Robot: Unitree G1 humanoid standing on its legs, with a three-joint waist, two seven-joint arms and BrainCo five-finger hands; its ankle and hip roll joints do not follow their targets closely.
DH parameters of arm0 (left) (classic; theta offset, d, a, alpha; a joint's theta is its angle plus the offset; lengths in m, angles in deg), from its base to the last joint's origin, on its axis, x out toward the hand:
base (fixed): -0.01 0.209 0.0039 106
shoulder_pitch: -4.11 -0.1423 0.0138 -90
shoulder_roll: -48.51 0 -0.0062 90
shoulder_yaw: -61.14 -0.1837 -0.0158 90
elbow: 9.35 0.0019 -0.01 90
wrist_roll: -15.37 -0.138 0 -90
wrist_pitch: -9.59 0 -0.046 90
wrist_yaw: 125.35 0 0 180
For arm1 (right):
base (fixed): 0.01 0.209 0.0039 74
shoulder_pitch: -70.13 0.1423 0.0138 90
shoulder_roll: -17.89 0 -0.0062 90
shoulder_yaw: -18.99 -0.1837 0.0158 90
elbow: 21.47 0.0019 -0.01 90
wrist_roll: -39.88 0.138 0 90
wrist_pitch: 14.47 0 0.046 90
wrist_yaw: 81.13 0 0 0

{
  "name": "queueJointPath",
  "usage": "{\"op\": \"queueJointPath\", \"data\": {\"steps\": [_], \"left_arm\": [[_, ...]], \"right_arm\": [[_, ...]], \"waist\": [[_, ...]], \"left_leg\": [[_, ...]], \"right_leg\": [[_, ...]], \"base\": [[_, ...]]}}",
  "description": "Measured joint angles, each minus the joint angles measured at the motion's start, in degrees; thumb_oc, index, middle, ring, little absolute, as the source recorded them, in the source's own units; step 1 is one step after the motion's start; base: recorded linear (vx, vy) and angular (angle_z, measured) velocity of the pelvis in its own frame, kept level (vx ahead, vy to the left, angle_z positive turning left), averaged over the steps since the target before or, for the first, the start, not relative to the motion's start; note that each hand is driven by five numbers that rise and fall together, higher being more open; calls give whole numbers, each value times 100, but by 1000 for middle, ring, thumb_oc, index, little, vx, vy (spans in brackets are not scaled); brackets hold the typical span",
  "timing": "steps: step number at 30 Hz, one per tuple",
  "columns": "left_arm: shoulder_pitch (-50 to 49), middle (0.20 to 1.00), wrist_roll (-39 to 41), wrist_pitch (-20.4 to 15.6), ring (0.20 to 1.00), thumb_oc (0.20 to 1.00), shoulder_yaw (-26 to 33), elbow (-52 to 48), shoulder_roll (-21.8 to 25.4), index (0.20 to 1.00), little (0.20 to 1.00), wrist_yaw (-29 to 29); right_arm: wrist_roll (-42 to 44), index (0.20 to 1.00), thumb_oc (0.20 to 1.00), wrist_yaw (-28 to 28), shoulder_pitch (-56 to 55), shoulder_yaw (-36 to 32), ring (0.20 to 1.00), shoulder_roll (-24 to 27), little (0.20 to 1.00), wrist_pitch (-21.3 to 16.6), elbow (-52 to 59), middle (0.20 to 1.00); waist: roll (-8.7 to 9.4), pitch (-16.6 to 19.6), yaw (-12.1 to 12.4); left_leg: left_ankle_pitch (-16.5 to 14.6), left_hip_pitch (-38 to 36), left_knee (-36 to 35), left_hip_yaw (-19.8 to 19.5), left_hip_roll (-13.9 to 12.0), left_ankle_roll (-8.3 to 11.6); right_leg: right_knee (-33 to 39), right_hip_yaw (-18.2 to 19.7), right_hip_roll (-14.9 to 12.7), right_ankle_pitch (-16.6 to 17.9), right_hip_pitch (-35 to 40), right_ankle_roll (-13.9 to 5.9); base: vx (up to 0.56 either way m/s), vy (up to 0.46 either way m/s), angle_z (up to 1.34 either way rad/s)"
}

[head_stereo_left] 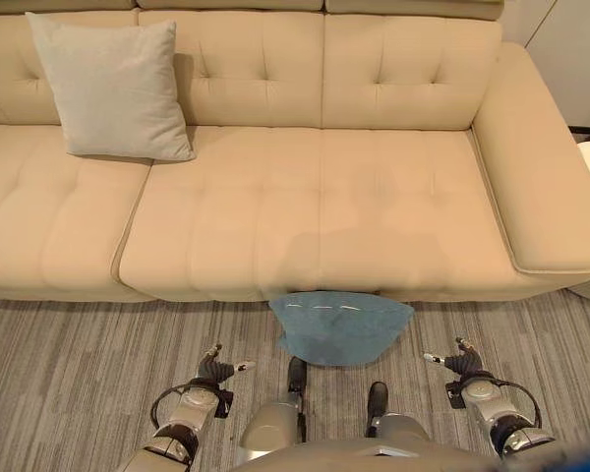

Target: Pick up all the scattered cushions and arrange them neatly on the sofa.

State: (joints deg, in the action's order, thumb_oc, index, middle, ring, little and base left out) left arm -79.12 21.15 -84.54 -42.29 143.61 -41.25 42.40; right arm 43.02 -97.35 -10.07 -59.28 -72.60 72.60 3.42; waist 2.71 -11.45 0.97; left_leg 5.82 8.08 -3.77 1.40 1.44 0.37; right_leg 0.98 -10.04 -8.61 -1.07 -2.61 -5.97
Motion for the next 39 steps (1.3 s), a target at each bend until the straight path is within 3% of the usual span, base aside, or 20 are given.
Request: {"op": "queueJointPath", "data": {"steps": [2, 4, 8, 9, 11, 15, 21, 25, 30, 37, 39], "left_arm": [[156, 1000, 65, -27, 1000, 1000, -3, -196, -19, 1000, 1000, -68], [703, 1000, 273, -132, 1000, 1000, -146, -380, -14, 1000, 1000, -188], [1647, 1000, 821, -296, 1000, 1000, -226, -932, 76, 1000, 1000, -451], [1979, 1000, 988, -322, 1000, 1000, -226, -989, 155, 1000, 1000, -570], [2282, 1000, 1119, -375, 1000, 1000, -189, -997, 181, 1000, 1000, -601], [2551, 1000, 1397, -535, 1000, 1000, -181, -1292, 233, 1000, 1000, -994], [3331, 1000, 1572, -656, 1000, 1000, -198, -1609, 360, 1000, 1000, -1303], [3406, 1000, 1604, -651, 1000, 1000, -207, -1613, 286, 1000, 1000, -1312], [3303, 1000, 1602, -674, 1000, 1000, -215, -1885, 316, 1000, 1000, -1334], [3445, 1000, 1603, -649, 1000, 1000, -223, -1892, 237, 1000, 1000, -1441], [3485, 1000, 1603, -635, 1000, 1000, -238, -1895, 218, 1000, 1000, -1443]], "right_arm": [[1, 1000, 1000, -45, 121, 34, 1000, 1, 1000, 5, 15, 1000], [7, 1000, 1000, -130, 587, 32, 1000, 76, 1000, 5, 71, 1000], [227, 1000, 1000, -471, 1623, 15, 1000, 201, 1000, -28, 515, 1000], [356, 1000, 1000, -595, 1952, -24, 1000, 188, 1000, -59, 718, 1000], [421, 1000, 1000, -685, 2248, -50, 1000, 183, 1000, -117, 968, 1000], [580, 1000, 1000, -1180, 2530, -32, 1000, 205, 1000, -205, 1099, 1000], [754, 1000, 1000, -1663, 3090, -232, 1000, 233, 1000, -486, 1512, 1000], [910, 1000, 1000, -1673, 3137, -223, 1000, 190, 1000, -505, 1486, 1000], [1038, 1000, 1000, -1672, 3130, -241, 1000, 269, 1000, -561, 1493, 1000], [1130, 1000, 1000, -1655, 3320, -207, 1000, 293, 1000, -605, 1532, 1000], [1139, 1000, 1000, -1649, 3362, -198, 1000, 299, 1000, -626, 1533, 1000]], "waist": [[-24, -77, -1], [-141, -664, 1], [-279, -1393, 7], [-216, -1525, -3], [-227, -1769, -25], [-179, -1763, -94], [-160, -1662, -265], [-155, -1683, -325], [-150, -1422, -315], [-137, -1334, -324], [-125, -1073, -325]], "left_leg": [[91, 393, 135, -6, -33, -78], [109, 933, 489, -33, -90, -59], [209, 2193, 1134, 2, -161, 32], [192, 2715, 1297, 40, -150, 102], [292, 2863, 1268, 72, -172, 185], [231, 3562, 1442, 104, -230, 151], [427, 4890, 1790, 133, -251, 72], [414, 4942, 1791, 136, -244, 74], [386, 5515, 1787, 138, -219, 59], [445, 5961, 1798, 115, -193, 69], [437, 6253, 1839, 94, -186, 83]], "right_leg": [[-62, 0, 36, 69, -347, 2], [-367, 5, 65, 101, -867, 26], [-1633, 65, 8, -116, -2424, 101], [-2157, 130, -101, -277, -3151, 192], [-2354, 142, -70, -261, -3389, 221], [-2810, 252, -100, -402, -4274, 353], [-3376, 351, -103, -402, -5735, 441], [-3391, 349, -122, -424, -5796, 442], [-3546, 380, -149, -505, -6462, 465], [-3682, 380, -170, -568, -6941, 443], [-3760, 394, -166, -595, -7240, 435]], "base": [[-217, 11, 1], [-322, -17, -1], [-250, -15, -4], [-139, 1, -2], [-152, 12, -1], [-18, -1, -2], [-11, 6, -2], [-4, 1, 1], [-1, -6, 2], [22, -19, 3], [42, -26, 5]]}}
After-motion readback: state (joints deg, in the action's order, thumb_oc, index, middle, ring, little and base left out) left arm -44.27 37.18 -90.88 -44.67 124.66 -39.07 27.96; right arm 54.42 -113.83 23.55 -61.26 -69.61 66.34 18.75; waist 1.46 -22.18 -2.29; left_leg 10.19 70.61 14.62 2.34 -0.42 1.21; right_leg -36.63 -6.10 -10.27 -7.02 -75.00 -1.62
